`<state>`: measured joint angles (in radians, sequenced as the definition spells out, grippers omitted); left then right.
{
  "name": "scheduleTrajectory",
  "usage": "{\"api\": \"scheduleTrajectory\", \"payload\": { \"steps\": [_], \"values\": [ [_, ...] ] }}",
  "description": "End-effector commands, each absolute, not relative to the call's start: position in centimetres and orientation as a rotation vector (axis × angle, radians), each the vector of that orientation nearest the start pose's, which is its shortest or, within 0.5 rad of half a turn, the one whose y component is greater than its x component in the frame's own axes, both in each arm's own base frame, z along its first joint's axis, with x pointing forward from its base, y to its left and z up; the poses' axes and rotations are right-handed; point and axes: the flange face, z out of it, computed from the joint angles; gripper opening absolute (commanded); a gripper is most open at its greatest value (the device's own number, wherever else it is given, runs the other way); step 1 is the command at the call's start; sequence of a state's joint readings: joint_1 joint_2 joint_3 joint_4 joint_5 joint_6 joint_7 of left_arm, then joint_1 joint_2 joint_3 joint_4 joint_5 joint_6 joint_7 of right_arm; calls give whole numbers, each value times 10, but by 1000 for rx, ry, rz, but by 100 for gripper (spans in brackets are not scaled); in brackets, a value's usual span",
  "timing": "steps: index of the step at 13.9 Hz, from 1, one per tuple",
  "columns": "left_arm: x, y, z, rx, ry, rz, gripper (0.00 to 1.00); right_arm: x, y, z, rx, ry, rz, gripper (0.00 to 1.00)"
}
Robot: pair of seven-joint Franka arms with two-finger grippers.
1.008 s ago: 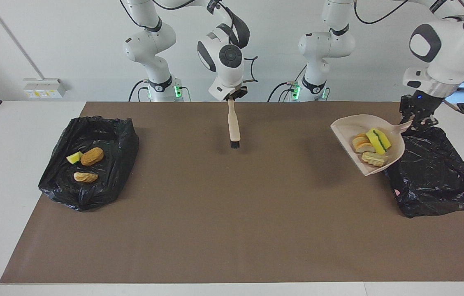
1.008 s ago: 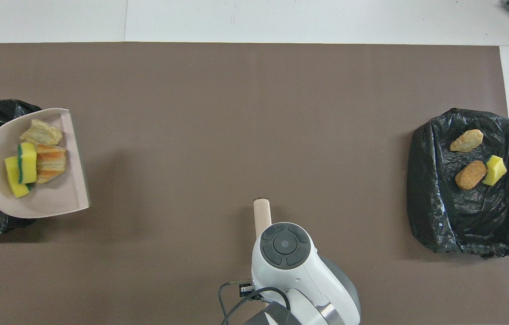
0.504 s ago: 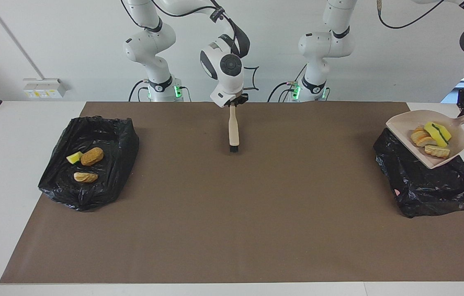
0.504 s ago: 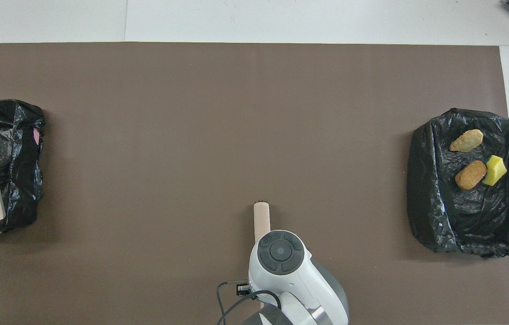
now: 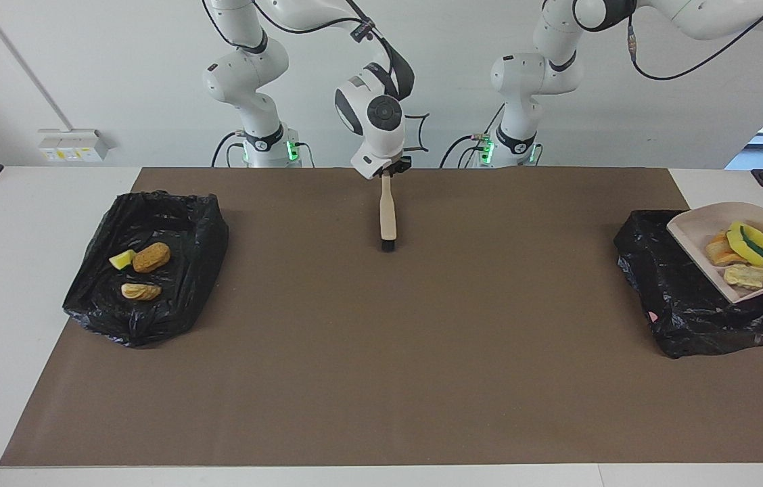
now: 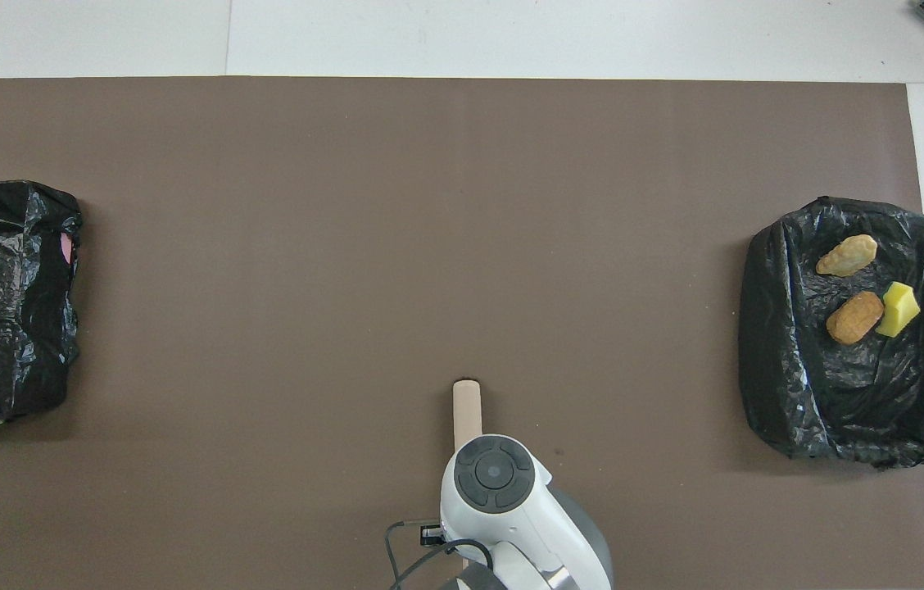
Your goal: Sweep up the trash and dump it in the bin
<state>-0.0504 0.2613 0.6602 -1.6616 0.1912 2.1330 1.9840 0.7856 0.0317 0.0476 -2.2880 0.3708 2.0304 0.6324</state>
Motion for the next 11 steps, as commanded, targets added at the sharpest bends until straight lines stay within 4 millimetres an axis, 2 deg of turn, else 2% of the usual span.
{"api": "scheduleTrajectory", "payload": {
  "steps": [1, 4, 5, 7, 8, 9, 11],
  "values": [
    [560, 346, 519, -1944, 1904, 427, 0, 310, 370, 315, -3017, 28, 609, 0],
    [560, 341, 515, -1897, 1882, 547, 0, 310, 368, 312, -3018, 21, 611, 0],
    [565, 330, 514, -1852, 1878, 602, 0, 310, 368, 312, -3019, 26, 611, 11],
    [573, 315, 512, -1827, 1835, 650, 0, 311, 371, 315, -3017, 16, 605, 52],
    [574, 311, 512, -1813, 1817, 676, 0, 311, 372, 315, -3016, 13, 605, 87],
    [574, 307, 513, -1811, 1786, 691, 0, 312, 374, 317, -3013, 0, 597, 100],
    [579, 291, 514, -1772, 1731, 736, 0, 322, 383, 321, -3008, -25, 575, 100]
  ]
}}
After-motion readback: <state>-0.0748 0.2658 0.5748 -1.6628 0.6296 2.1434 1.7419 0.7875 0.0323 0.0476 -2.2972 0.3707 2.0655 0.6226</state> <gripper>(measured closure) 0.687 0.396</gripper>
